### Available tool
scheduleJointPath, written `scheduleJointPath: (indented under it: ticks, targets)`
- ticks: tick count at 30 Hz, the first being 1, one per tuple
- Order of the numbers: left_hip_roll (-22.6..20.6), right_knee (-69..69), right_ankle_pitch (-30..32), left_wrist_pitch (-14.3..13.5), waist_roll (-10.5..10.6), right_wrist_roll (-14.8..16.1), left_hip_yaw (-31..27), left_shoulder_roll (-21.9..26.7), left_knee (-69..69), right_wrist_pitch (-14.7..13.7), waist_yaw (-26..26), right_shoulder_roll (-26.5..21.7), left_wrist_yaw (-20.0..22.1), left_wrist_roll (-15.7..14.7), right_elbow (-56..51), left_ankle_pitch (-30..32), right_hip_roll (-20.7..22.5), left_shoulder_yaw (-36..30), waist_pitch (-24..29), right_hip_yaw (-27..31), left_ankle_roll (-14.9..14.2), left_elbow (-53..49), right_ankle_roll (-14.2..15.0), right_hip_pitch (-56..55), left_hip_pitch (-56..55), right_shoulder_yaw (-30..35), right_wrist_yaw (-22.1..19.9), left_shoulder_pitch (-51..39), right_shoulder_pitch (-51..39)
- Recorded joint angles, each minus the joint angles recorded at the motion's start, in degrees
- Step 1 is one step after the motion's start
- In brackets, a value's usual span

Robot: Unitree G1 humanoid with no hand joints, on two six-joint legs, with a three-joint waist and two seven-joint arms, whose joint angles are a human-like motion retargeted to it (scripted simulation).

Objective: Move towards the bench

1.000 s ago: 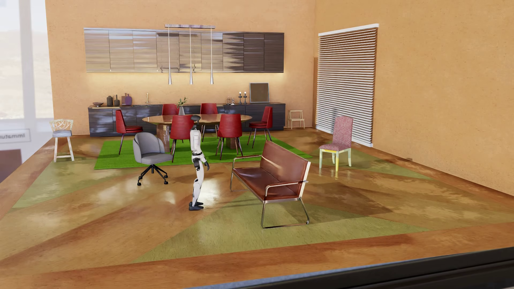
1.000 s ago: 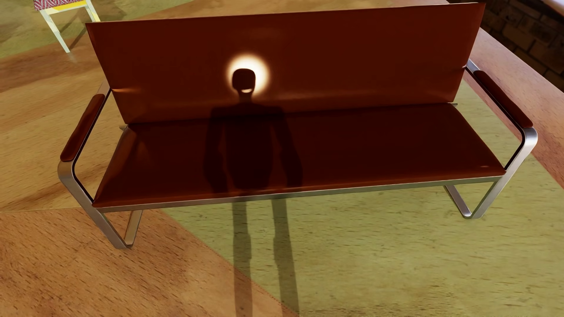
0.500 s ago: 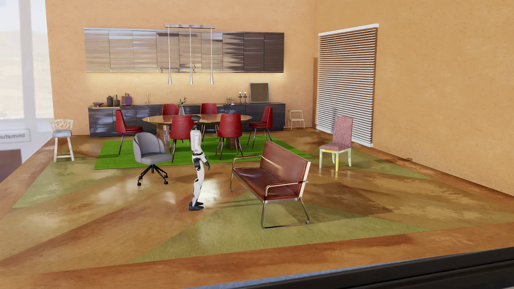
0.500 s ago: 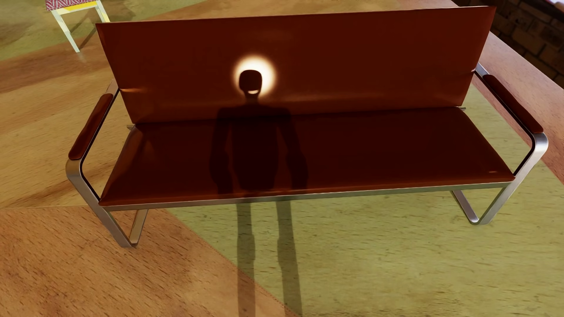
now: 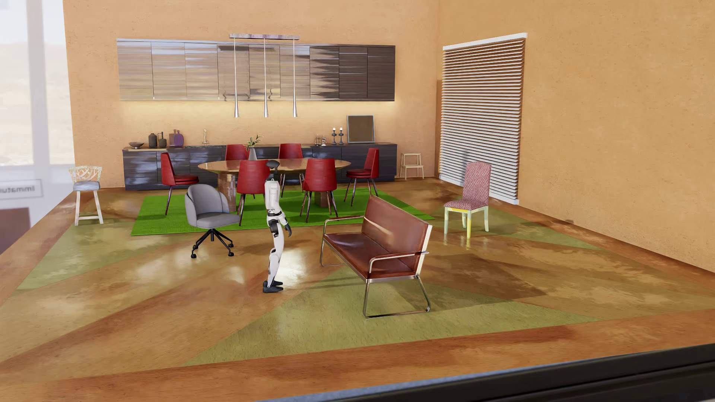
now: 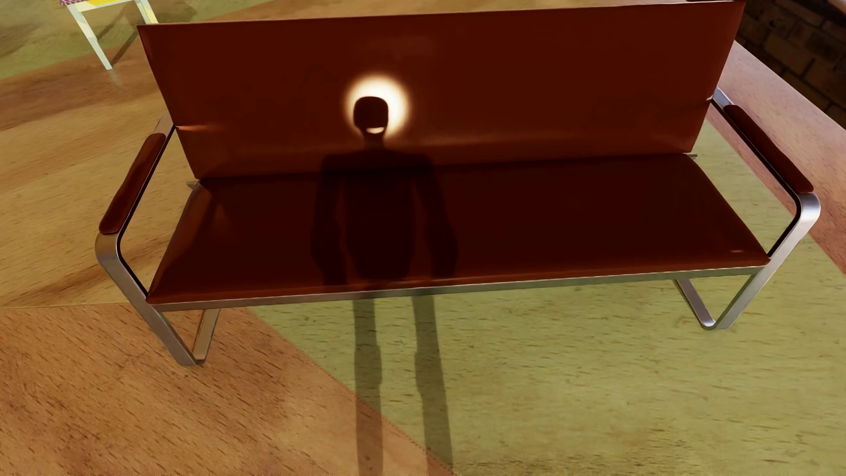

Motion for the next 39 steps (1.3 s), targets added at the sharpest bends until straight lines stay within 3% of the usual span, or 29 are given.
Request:
scheduleJointPath:
  ticks: [4,7,28,39]
  targets:
    - [-0.2,0.0,0.1,2.0,0.0,0.0,0.1,-1.2,-0.5,-0.6,0.0,-0.4,3.2,0.0,0.1,0.2,-0.2,1.5,0.0,0.1,0.0,-0.4,0.2,-0.3,-0.1,0.3,0.0,1.2,0.0]
    - [-0.3,0.1,0.0,2.2,0.0,0.2,-0.1,-1.5,-0.4,-0.7,0.1,-0.7,3.3,-1.1,0.1,0.1,-0.3,2.2,-0.1,-0.1,0.1,-0.1,0.3,-0.4,-0.2,0.2,0.0,1.6,0.2]
    - [-1.1,0.2,-0.3,2.0,-0.1,1.0,-1.7,-0.7,-0.1,-1.3,0.4,-1.9,3.8,-1.0,0.2,0.8,-1.0,0.8,-0.1,-2.1,0.2,-0.4,0.3,-0.4,-0.8,2.6,0.3,2.2,-0.4]
    - [-1.6,-0.1,-0.4,3.3,0.0,1.5,-2.6,-1.0,-0.3,-1.1,0.4,-2.2,4.2,-1.9,0.4,1.3,-1.4,0.7,0.0,-3.1,0.0,-1.1,0.2,-0.2,-0.9,1.9,0.1,2.1,-0.8]
